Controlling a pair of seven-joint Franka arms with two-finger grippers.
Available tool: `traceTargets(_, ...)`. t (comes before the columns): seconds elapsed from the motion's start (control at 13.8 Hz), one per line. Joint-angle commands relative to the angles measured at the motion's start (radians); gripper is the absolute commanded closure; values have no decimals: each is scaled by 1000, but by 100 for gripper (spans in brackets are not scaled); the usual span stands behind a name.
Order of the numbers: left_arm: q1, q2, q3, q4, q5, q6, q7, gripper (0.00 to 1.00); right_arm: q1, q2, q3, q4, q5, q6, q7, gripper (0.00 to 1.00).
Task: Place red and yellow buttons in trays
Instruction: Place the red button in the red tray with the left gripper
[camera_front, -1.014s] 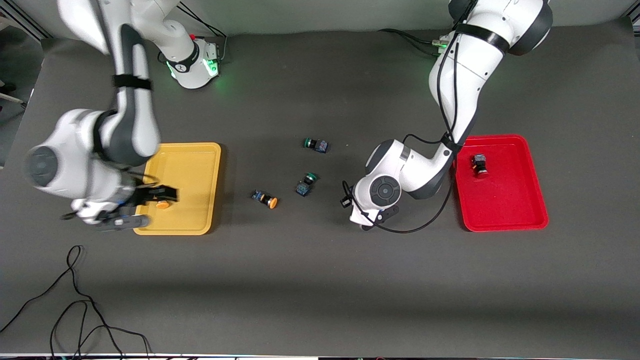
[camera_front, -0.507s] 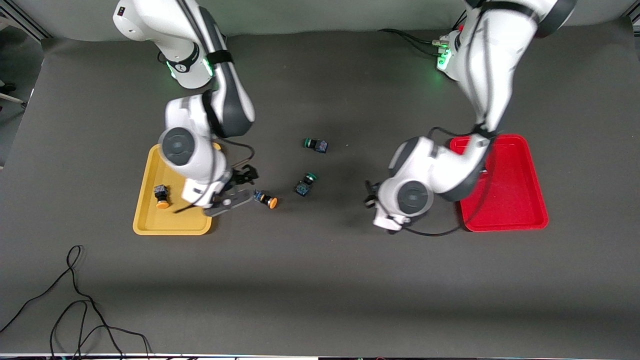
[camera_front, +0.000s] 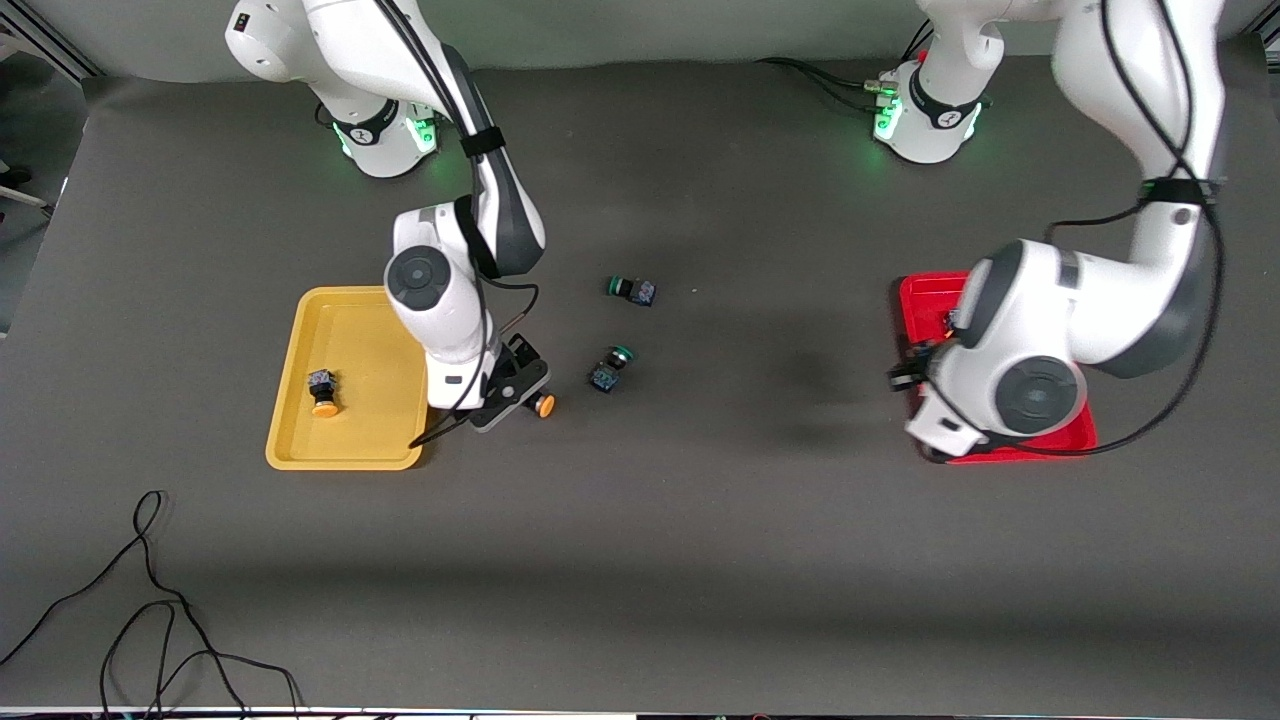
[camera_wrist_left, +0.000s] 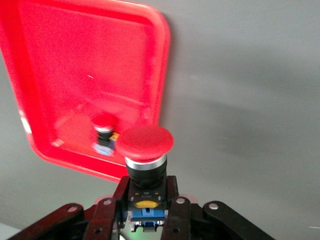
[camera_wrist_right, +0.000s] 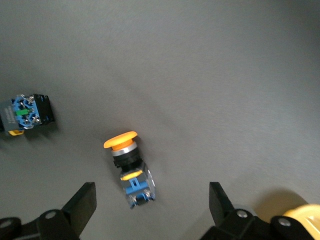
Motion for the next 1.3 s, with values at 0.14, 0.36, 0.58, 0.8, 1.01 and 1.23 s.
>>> traceTargets(0.14,197,-60,-6,-270,123,293,274,100,-10,79,53,-29,8,146,-32,0)
traceTargets(0.36,300,-28,-6,-367,170,482,341,100,-15,98,63,-30,26,160,-30,0)
traceTargets(0.58,307,-22,-6,-424,171,542,325,100,-15,115,69,-28,134,157,-67,8)
traceTargets(0.8,311,-14,-6,-421,171,542,325,2,-24,115,69,-23,144,142,-76,68)
traceTargets(1.01,305,-81,-11,-386,171,492,335,0,-42,92,67,6,152,53,-70,83)
traceTargets(1.23,302,-201,-20,-373,160,426,343,0,-45,41,40,47,161,-71,-23,90)
